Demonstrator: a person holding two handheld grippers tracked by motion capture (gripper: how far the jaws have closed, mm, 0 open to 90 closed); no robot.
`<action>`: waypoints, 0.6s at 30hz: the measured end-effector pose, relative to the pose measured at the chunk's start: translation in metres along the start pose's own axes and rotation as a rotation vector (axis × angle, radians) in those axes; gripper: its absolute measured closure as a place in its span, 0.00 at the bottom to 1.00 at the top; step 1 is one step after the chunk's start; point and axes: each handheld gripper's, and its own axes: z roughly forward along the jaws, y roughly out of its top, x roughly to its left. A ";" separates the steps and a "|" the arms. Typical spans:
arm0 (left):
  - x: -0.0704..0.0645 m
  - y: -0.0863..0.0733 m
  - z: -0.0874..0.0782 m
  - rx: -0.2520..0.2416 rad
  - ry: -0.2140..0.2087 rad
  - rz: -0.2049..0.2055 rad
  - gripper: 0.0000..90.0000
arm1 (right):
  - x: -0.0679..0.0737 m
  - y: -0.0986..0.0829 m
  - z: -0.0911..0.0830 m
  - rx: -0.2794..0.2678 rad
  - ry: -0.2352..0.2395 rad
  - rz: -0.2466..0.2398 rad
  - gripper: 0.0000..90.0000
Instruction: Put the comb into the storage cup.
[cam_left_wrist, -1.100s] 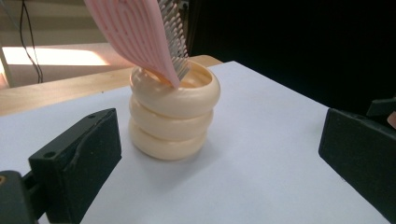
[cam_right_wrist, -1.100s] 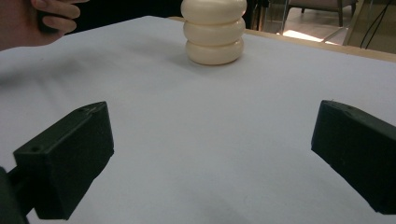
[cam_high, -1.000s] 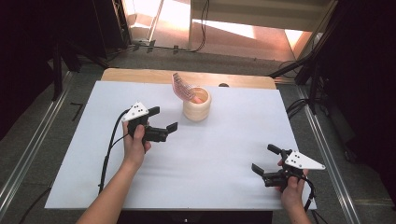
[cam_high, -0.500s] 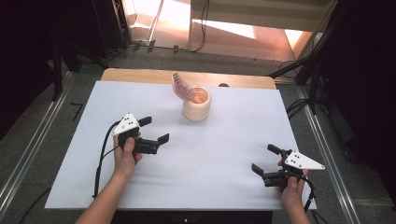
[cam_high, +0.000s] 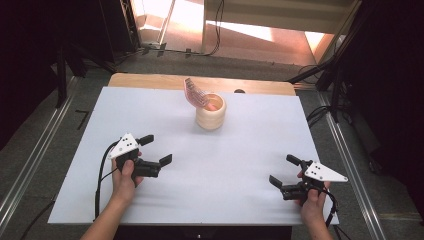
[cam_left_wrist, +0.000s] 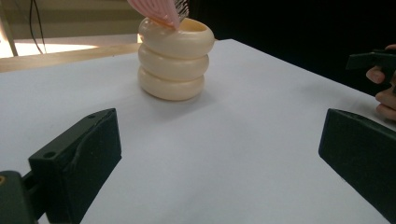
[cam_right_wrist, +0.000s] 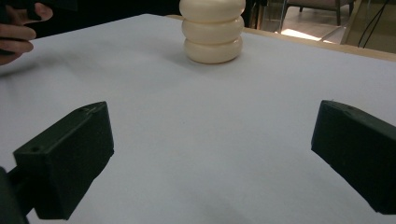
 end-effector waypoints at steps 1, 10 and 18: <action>0.000 -0.001 -0.002 -0.003 0.000 -0.004 0.00 | 0.000 0.000 0.000 0.001 0.001 0.002 0.00; 0.005 -0.007 -0.022 -0.015 0.033 0.002 0.00 | 0.000 0.000 0.000 0.001 -0.001 0.001 0.00; 0.007 -0.012 -0.041 -0.021 0.062 0.009 0.00 | 0.000 0.000 0.000 0.002 -0.004 0.000 0.00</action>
